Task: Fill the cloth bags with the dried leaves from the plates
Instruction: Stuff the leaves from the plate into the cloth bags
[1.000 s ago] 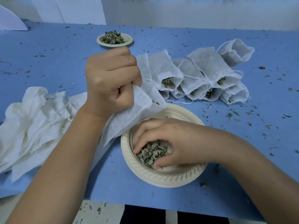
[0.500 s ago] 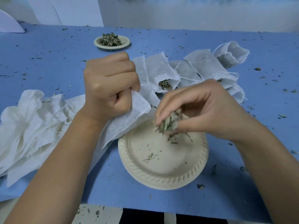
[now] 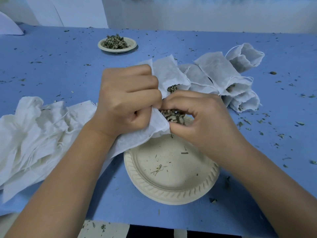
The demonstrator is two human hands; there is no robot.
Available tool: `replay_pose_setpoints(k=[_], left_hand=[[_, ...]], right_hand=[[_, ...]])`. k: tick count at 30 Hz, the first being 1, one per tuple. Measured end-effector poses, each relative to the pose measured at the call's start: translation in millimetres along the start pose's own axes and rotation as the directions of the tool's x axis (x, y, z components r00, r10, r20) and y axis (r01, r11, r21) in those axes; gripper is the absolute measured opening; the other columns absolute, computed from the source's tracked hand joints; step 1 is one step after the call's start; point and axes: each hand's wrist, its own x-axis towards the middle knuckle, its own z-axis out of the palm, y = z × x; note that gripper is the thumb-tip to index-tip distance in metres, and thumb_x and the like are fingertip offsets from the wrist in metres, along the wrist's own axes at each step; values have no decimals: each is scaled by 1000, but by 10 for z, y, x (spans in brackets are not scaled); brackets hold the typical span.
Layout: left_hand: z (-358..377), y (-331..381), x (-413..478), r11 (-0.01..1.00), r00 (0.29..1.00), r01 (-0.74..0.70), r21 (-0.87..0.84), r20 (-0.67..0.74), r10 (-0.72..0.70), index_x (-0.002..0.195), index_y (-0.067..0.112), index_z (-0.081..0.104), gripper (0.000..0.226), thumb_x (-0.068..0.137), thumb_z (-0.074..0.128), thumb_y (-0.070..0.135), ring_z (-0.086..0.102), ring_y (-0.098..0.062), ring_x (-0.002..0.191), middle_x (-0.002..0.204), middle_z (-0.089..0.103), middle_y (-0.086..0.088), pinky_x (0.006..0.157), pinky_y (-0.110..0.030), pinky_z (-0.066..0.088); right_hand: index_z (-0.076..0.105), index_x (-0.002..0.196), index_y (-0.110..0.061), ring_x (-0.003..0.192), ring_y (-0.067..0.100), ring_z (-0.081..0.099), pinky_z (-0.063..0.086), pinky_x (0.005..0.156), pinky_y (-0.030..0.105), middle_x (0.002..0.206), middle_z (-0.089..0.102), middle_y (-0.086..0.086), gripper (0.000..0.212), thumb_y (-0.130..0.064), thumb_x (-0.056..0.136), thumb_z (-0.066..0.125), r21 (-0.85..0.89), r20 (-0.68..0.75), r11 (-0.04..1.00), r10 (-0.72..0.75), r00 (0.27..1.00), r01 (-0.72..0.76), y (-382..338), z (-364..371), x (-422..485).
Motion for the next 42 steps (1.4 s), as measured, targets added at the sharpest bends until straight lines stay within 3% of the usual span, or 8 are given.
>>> replay_pose_setpoints(k=[6,14,19,23,30,34,38,42], left_hand=[[-27,-10,13,998,998,45,36,33,-46,46,2,50,28,59,33,-15,31,-23,48,47,42,-12,41,-34,24],[30,36,15,1000,999,1,-5,47,-1,48,7,46,28,58,34,-17,29,-22,48,47,39,-9,40,-33,23],[-12,-13,4,999,998,53,-11,46,-52,46,4,49,29,58,32,-15,28,-21,52,48,38,-10,43,-33,23],[-19,-12,4,998,997,70,4,34,-70,46,3,50,28,59,32,-15,30,-22,50,47,41,-12,43,-35,24],[-15,-3,9,998,998,58,-27,23,-58,44,4,50,28,55,32,-14,30,-21,48,46,41,-10,44,-33,23],[-3,6,17,998,999,49,-35,25,-48,44,4,48,27,55,32,-16,30,-23,48,45,40,-11,44,-33,22],[-28,-13,6,997,997,78,-22,18,-77,44,2,51,27,54,32,-15,31,-23,47,45,42,-12,42,-35,24],[-40,-3,11,995,995,94,-13,25,-94,45,1,51,25,52,33,-15,32,-24,47,45,43,-12,42,-36,24]], right_hand=[[69,104,-5,97,15,61,48,87,32,101,67,4,28,0,76,69,160,162,984,52,985,-78,-11,-140,21],[68,66,1,59,17,51,38,57,21,64,61,7,11,12,69,69,-68,61,995,-73,995,77,-42,77,-32],[66,98,-10,91,16,61,50,88,35,98,64,1,32,2,70,76,273,166,947,125,978,-168,0,-89,9],[58,89,-6,91,21,63,52,85,27,95,62,6,31,1,66,79,455,160,861,170,972,-225,-6,-149,13],[68,79,-3,77,26,64,56,76,32,79,66,9,13,5,72,76,379,-36,921,115,993,-93,-10,-114,-5],[73,82,-2,75,18,63,52,72,35,79,69,5,15,9,72,71,152,51,988,-13,999,5,-24,-21,-13],[65,101,-5,94,10,60,48,80,18,101,61,3,33,10,73,72,382,207,906,107,973,-181,12,-149,25],[57,84,-3,81,15,61,51,72,18,87,57,8,24,13,74,72,517,100,837,148,984,-179,-13,-129,-5]])
